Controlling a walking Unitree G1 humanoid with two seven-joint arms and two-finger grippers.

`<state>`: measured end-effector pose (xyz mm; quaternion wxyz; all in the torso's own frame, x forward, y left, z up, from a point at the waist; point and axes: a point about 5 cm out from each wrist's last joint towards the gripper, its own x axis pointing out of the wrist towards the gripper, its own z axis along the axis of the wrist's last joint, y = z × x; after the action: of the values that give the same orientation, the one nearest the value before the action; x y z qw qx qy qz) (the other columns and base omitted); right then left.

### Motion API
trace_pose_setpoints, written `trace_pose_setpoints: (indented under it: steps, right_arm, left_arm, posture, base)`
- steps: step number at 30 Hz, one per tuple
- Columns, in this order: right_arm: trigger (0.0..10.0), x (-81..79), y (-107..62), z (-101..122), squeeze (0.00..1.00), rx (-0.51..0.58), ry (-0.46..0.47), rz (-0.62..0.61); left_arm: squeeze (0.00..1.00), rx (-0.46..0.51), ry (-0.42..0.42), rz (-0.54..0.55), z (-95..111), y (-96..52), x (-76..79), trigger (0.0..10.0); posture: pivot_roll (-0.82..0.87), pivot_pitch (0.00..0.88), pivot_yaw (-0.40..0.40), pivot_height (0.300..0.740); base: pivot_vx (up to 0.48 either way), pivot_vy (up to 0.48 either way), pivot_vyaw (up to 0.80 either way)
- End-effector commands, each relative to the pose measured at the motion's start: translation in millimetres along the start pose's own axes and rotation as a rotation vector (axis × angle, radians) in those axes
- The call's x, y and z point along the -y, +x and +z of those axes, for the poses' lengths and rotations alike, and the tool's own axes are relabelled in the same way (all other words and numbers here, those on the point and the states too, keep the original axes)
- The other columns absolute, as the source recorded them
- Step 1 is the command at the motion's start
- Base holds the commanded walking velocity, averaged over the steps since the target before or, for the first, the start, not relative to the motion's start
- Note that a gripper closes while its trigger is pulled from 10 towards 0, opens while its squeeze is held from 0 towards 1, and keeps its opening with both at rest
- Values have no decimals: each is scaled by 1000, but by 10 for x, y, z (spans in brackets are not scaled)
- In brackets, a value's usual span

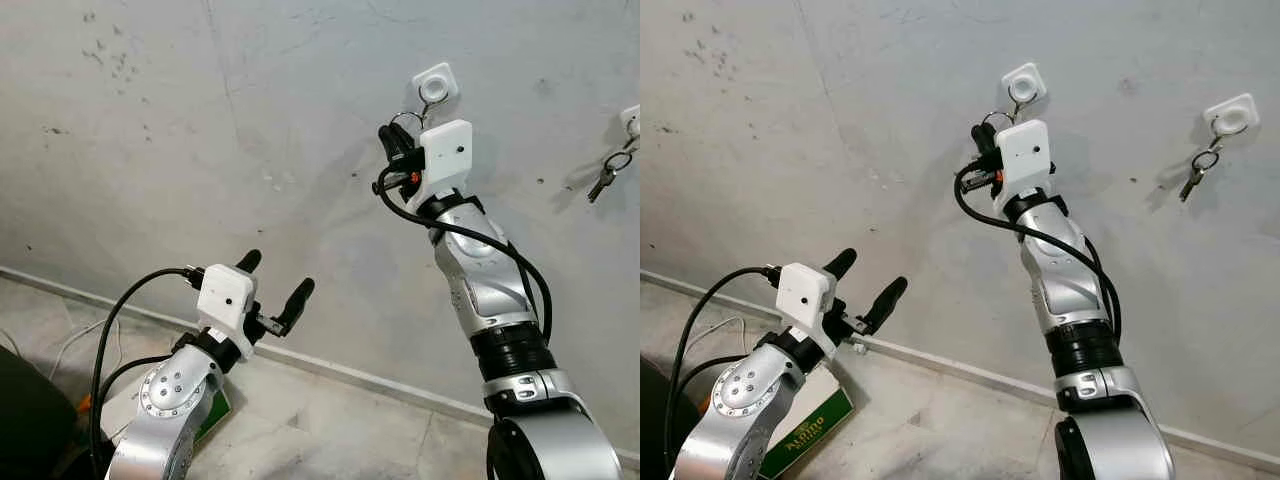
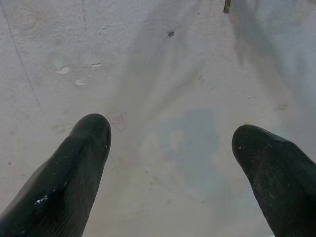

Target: Hang keys on a hook

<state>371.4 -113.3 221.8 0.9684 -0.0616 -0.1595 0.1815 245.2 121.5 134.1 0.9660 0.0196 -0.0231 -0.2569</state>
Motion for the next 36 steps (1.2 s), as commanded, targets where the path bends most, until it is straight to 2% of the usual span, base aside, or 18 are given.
trace_pose_setpoints:
  steps: [1, 12, 19, 25, 36]
  right_arm:
    - [10000, 12, 48, 61, 0, 26, 10, 1]
    - [10000, 155, 32, 162, 0, 66, -2, -32]
    - [10000, 82, -215, 84, 0, 47, -12, 24]
    - [10000, 56, -323, 71, 0, 32, -19, 32]
    - [10000, 78, -202, 238, 0, 77, -44, 21]
  left_arm:
    - [0, -5, 5, 0, 16, -26, -9, 10000]
    - [0, -7, 8, -2, 27, -35, -20, 10000]
    - [0, -8, 6, -2, 28, -36, -25, 10000]
    - [0, -9, 2, -9, 25, -17, -14, 10000]
    - [0, -7, 5, -5, 25, -8, -24, 10000]
  posture:
    - [71, 81, 13, 740]
    - [73, 82, 18, 740]
    - [70, 83, 19, 740]
    - [61, 85, 23, 740]
    - [58, 83, 21, 740]
  base:
    - [0, 0, 0]
    - [0, 0, 0]
    - [0, 0, 0]
    - [0, 0, 0]
    - [0, 0, 0]
